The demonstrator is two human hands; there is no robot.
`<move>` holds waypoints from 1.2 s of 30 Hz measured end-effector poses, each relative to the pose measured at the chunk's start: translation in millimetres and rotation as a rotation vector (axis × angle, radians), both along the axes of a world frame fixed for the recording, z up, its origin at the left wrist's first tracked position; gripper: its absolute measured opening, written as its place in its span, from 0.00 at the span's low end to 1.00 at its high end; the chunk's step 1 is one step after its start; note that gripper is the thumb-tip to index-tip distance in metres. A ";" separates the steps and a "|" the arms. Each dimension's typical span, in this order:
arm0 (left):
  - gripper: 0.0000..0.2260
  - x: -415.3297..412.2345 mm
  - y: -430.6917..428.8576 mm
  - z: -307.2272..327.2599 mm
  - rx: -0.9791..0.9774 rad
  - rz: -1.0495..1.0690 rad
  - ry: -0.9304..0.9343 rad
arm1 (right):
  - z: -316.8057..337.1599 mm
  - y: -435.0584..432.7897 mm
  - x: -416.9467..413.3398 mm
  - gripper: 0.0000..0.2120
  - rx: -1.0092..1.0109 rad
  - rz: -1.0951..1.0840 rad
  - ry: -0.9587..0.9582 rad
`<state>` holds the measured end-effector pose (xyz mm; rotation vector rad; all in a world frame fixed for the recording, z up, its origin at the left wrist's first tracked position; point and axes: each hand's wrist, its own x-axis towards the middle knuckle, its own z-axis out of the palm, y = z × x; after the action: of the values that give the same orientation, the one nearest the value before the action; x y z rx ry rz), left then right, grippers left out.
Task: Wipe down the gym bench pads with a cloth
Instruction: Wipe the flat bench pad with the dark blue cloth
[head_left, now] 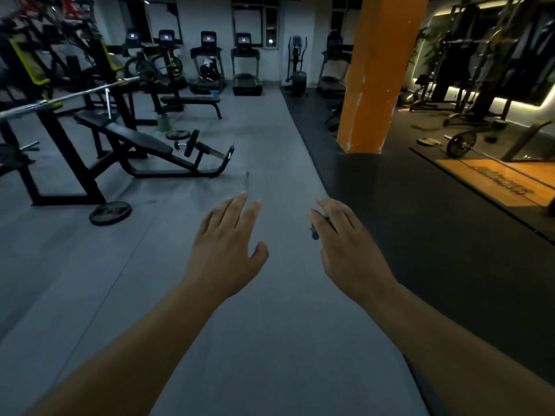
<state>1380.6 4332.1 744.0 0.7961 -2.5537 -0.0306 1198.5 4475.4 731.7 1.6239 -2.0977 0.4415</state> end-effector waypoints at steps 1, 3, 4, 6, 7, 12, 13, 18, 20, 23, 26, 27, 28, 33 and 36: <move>0.32 -23.0 -27.5 2.8 0.007 -0.013 -0.009 | 2.0 -25.2 -20.9 0.25 0.005 -0.012 -0.012; 0.32 -69.6 -81.2 12.2 0.007 -0.030 -0.013 | 7.5 -74.5 -63.1 0.26 0.011 -0.033 -0.038; 0.32 -93.7 -107.1 16.5 -0.003 -0.034 -0.014 | 9.8 -100.0 -85.4 0.26 0.010 -0.029 -0.036; 0.32 -144.1 -159.5 18.7 -0.017 -0.040 0.002 | 12.5 -154.1 -134.7 0.26 0.001 -0.017 -0.021; 0.32 -170.2 -185.8 17.2 -0.021 -0.042 0.009 | 11.4 -182.1 -160.5 0.27 -0.010 -0.018 -0.019; 0.32 -309.7 -323.1 6.6 -0.070 -0.038 0.023 | -2.6 -330.8 -294.8 0.27 -0.061 0.010 -0.038; 0.32 -329.6 -342.9 6.4 -0.065 -0.035 0.025 | -3.0 -354.4 -314.4 0.26 -0.062 0.026 -0.047; 0.32 -443.0 -487.7 22.0 -0.048 0.022 0.032 | 19.5 -516.2 -429.3 0.26 -0.037 0.102 -0.032; 0.31 -476.0 -552.7 25.6 -0.042 0.052 0.035 | 29.5 -584.8 -470.6 0.26 -0.041 0.130 -0.025; 0.31 -532.1 -657.8 23.1 -0.047 0.088 0.056 | 33.8 -692.6 -534.4 0.26 -0.039 0.160 0.011; 0.32 -605.7 -761.4 17.1 -0.065 0.058 0.079 | 31.2 -797.9 -598.9 0.26 -0.073 0.143 0.030; 0.32 -631.4 -794.8 16.2 -0.058 0.047 0.080 | 30.7 -830.0 -620.2 0.26 -0.067 0.131 0.022; 0.32 -656.2 -827.5 16.0 -0.046 0.043 0.075 | 30.6 -861.0 -642.1 0.26 -0.055 0.119 0.021; 0.33 -758.4 -976.6 29.9 -0.016 0.011 0.029 | 40.0 -994.8 -752.3 0.25 -0.008 0.039 0.009; 0.33 -823.4 -1063.1 37.0 -0.008 0.009 0.048 | 41.7 -1077.6 -820.1 0.25 -0.004 0.036 0.036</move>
<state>557.2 3269.0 780.9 0.7939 -2.5040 -0.0358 378.4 3397.8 773.5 1.6581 -2.0431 0.4249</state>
